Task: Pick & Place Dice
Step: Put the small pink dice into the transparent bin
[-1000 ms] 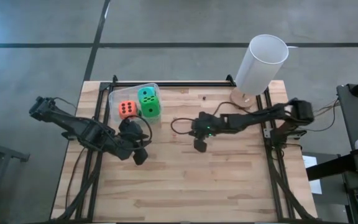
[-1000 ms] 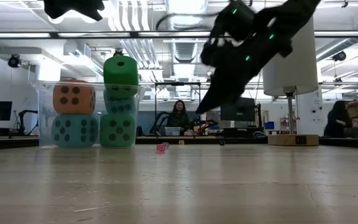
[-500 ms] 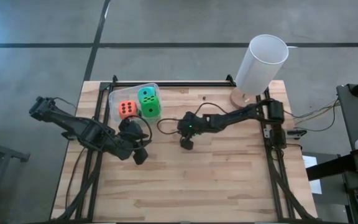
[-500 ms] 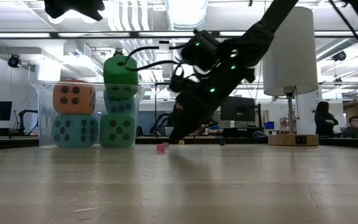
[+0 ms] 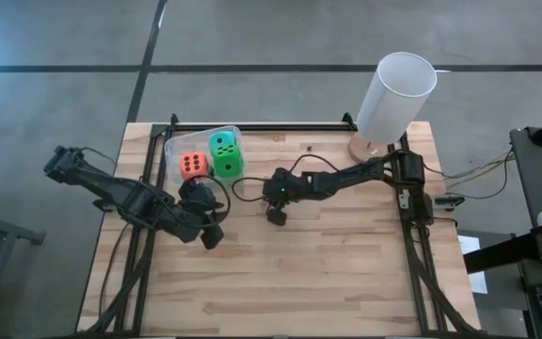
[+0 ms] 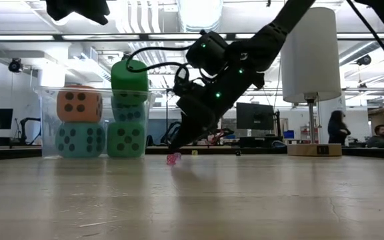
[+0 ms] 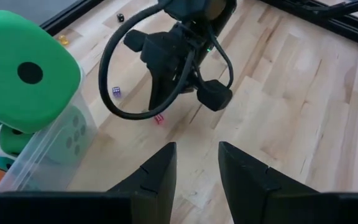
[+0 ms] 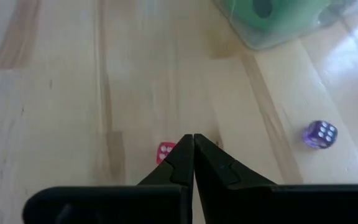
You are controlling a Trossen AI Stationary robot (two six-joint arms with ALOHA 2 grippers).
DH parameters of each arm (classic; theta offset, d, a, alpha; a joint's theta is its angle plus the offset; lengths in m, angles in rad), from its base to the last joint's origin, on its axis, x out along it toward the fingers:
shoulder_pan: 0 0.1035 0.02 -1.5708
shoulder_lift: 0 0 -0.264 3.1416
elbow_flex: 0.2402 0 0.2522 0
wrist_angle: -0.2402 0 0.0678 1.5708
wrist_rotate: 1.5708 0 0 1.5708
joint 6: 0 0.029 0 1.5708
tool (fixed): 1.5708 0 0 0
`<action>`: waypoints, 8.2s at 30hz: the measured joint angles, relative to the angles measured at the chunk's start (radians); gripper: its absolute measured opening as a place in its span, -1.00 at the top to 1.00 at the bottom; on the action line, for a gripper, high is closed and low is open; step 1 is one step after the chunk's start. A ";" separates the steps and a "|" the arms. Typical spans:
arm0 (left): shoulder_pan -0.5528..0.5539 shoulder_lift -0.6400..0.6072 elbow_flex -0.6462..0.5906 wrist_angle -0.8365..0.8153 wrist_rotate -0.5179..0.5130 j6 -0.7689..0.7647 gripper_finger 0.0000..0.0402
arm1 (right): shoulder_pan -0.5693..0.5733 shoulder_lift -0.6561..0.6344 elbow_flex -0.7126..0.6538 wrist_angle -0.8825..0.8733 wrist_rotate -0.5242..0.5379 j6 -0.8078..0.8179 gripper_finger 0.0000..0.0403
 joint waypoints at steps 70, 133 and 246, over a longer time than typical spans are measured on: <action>0.000 0.000 0.000 0.001 -0.004 0.023 0.39 | 0.150 -0.039 -0.095 0.177 0.013 0.038 0.96; 0.300 0.651 0.026 0.310 0.332 -0.397 0.35 | 0.275 -1.104 -0.404 -0.144 0.157 -0.132 0.96; 0.914 -0.076 -0.200 -0.190 0.025 -0.205 0.61 | 0.271 -1.101 -0.404 -0.105 0.296 -0.145 0.96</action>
